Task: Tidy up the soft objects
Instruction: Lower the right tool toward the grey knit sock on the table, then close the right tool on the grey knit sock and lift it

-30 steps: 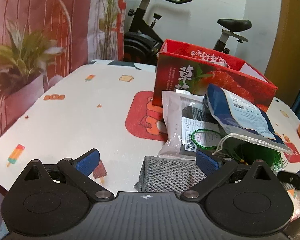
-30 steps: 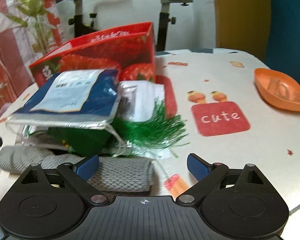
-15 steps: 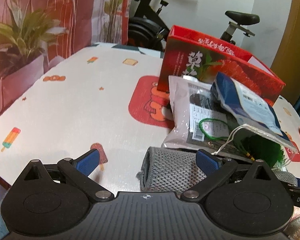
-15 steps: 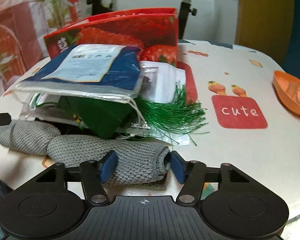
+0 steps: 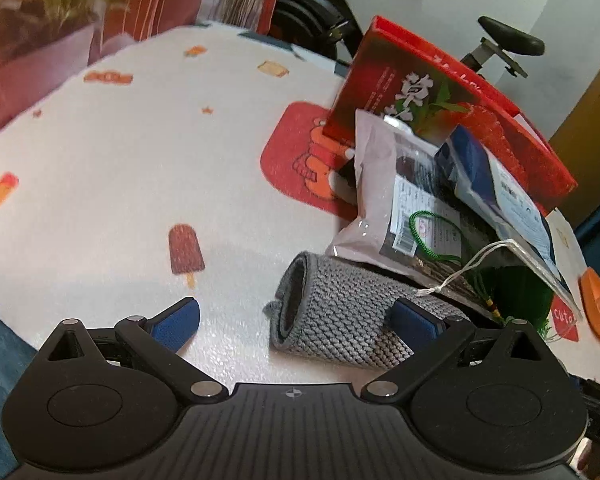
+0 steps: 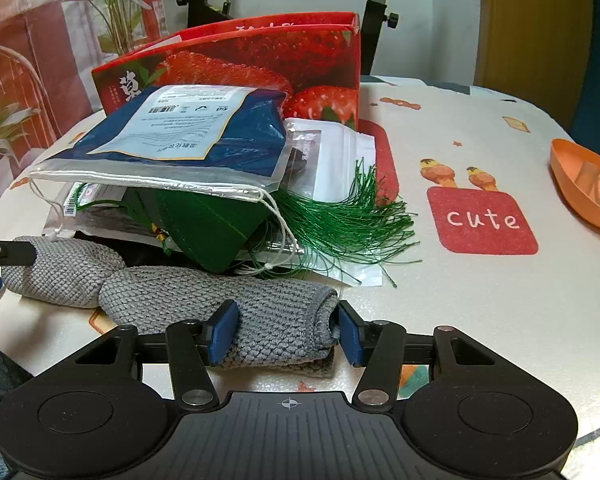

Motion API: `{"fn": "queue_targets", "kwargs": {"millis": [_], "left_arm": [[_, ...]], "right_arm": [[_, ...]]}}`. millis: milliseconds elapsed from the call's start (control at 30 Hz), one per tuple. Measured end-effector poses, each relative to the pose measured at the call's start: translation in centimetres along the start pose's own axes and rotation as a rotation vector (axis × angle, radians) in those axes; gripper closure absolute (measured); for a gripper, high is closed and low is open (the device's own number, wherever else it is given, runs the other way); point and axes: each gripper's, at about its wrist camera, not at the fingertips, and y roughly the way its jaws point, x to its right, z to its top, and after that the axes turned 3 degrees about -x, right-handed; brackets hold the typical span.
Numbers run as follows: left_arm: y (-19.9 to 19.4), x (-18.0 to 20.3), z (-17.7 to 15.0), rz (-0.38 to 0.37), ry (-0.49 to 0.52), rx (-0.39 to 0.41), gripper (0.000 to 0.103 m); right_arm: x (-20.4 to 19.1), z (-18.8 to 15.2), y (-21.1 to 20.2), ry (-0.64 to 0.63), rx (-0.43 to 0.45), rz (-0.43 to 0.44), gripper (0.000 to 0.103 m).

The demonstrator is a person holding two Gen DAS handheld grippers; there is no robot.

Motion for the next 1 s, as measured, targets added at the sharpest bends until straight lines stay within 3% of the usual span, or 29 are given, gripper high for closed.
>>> {"fn": "queue_targets", "kwargs": {"millis": [167,300,533,767,833,900,1000], "left_arm": [[0.5,0.9,-0.1,0.015,0.04,0.001,0.0],[1.4,2.4,-0.4,0.067,0.136,-0.001,0.0],[2.1,3.7,-0.7,0.149,0.195,0.004,0.0],[1.9,3.8,-0.9,0.162,0.21,0.007,0.002],[1.5,4.0,-1.0,0.151,0.225,0.013,0.01],[1.1,4.4,-1.3,0.127,0.254,0.021,0.031],[0.5,5.5,-1.8,0.106,0.322,0.036,0.051]], "right_arm": [[-0.2,0.0,-0.1,-0.011,0.001,0.013,0.061],[-0.6,-0.1,-0.1,-0.028,-0.001,0.023,0.067],[-0.4,-0.1,-0.1,-0.02,-0.001,0.038,0.067],[-0.2,-0.1,-0.1,-0.004,0.0,0.05,0.067],[-0.1,-0.1,-0.1,0.003,0.0,0.052,0.066],[-0.1,-0.1,-0.2,0.009,0.0,0.047,0.064],[-0.2,-0.2,-0.3,0.008,0.0,0.024,0.06]]}}
